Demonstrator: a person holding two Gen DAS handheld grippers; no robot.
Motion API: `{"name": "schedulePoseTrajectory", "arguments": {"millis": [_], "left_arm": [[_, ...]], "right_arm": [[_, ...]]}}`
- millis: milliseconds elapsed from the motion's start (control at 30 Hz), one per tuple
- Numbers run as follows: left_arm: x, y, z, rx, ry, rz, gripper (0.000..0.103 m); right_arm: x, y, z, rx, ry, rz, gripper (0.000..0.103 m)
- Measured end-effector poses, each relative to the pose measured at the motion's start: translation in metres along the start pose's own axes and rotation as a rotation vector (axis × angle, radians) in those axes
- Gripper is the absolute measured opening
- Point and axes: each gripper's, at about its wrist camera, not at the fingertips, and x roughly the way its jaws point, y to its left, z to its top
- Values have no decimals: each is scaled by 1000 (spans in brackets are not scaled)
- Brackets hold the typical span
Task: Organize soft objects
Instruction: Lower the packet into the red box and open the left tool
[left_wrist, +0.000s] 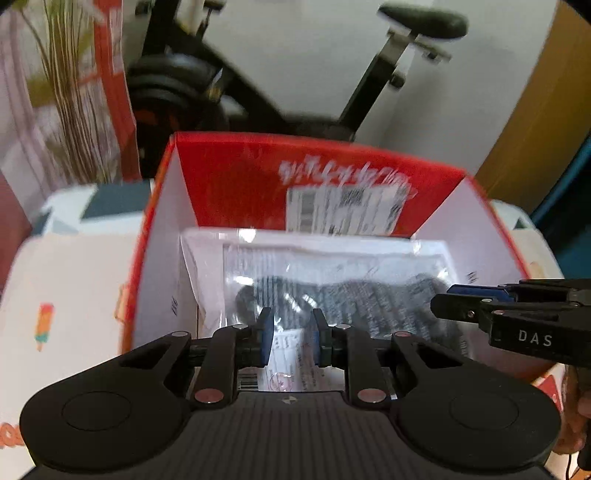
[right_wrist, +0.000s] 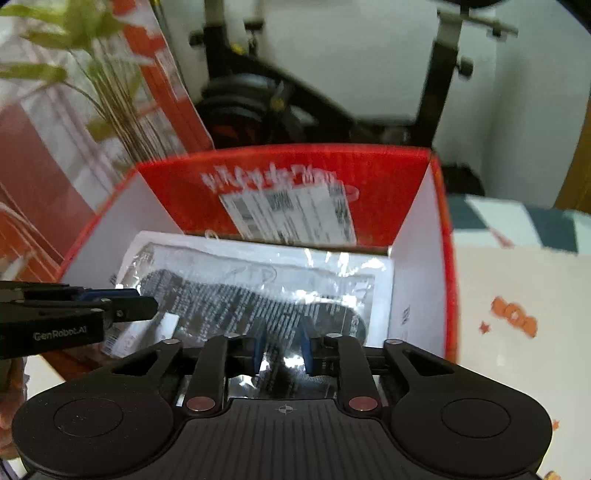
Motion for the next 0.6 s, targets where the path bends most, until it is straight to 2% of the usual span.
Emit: {"name": "schedulePoseTrajectory", "arguments": {"millis": [200,267,400,500,567,600], "left_arm": [[-52,-9,-11,59,-141,13,23],[-65,-12,-18,70,-171,26,23],[-89,-13,-40,71,-219,44,24],[-105,-13,-57,56,-253,59,35],[-114,-11,-69,45,-278,68,45],[-120,-12,-76,44,-293,75,46]], "right_arm": [[-44,-3,-13,15,-135,26,31],[-56,-2,-21,7,-173,29,41],[-77,1,-42,-26,-232,23,52],[-92,5,-60,-38,-267,24,58],[-101,7,-72,-38,-291,21,72],[-106,8,-79,-35,-307,20,73]]}}
